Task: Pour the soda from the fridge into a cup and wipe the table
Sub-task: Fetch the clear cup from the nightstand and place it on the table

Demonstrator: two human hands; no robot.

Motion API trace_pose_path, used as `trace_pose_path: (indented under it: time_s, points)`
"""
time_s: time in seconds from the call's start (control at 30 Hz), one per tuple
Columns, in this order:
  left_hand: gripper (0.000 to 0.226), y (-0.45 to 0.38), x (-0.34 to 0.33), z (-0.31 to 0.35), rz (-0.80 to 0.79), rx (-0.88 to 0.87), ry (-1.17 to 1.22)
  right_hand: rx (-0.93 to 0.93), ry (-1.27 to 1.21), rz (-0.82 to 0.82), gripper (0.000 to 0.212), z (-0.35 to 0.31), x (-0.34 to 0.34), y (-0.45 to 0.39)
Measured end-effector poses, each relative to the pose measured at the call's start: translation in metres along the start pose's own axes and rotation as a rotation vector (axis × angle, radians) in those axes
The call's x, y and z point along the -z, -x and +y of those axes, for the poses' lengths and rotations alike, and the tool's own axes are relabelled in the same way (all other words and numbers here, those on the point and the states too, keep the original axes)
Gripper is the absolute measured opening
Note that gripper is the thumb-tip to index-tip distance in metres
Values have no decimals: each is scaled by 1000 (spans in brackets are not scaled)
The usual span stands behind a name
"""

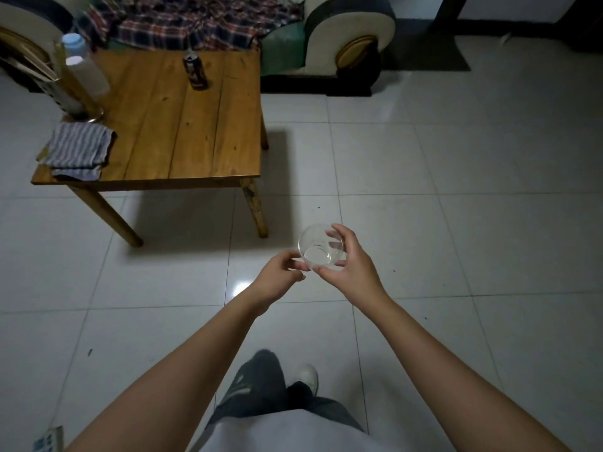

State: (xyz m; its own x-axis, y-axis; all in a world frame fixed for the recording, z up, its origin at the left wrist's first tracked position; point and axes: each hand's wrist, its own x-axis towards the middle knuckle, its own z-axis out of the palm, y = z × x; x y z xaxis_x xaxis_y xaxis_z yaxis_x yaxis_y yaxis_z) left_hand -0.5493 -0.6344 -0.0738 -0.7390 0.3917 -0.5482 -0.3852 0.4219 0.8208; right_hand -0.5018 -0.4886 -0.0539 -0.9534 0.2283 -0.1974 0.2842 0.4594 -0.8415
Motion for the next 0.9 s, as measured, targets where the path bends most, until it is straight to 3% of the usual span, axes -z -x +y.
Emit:
trace_pose_path:
  time_s: [0.33, 0.9]
  points:
    - [36, -73, -18, 47, -46, -7, -14, -37, -75, 30, 85, 20, 45, -69]
    - [37, -292, 29, 185, -59, -74, -35, -11, -83, 82, 79, -11, 114, -314]
